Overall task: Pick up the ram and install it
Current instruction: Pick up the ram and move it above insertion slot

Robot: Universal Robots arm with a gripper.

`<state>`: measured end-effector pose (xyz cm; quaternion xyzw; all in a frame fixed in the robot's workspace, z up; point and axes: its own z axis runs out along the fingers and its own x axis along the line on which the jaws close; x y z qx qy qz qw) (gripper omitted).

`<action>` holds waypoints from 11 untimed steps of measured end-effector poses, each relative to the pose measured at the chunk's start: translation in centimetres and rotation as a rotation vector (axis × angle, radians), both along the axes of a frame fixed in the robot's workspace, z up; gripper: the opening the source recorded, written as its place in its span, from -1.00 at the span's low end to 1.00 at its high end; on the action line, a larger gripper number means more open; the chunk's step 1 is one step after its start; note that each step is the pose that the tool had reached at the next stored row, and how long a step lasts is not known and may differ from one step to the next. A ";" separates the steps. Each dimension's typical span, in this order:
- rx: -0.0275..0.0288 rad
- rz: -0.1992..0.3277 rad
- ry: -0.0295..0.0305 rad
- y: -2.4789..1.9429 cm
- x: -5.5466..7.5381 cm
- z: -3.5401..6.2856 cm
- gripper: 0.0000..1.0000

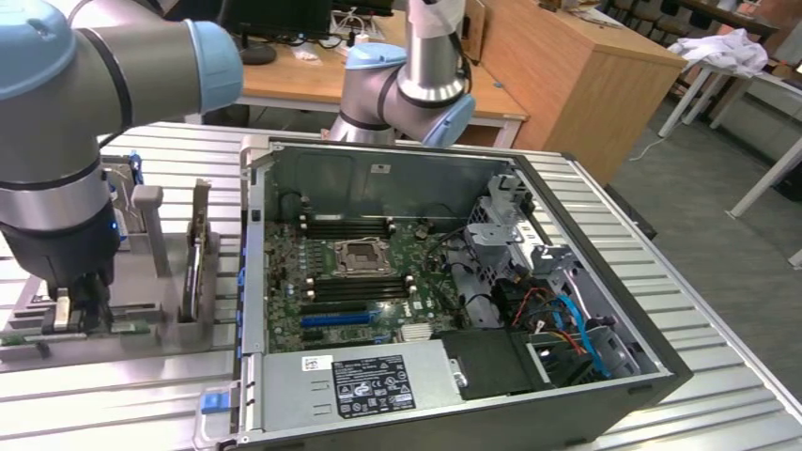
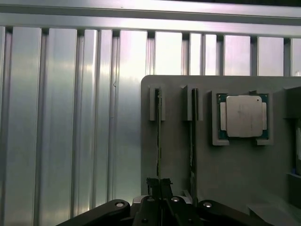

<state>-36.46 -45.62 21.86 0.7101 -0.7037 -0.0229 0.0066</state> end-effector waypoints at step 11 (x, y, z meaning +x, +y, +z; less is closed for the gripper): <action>0.0000 0.000 -0.0001 0.00 0.0 3.93 -0.76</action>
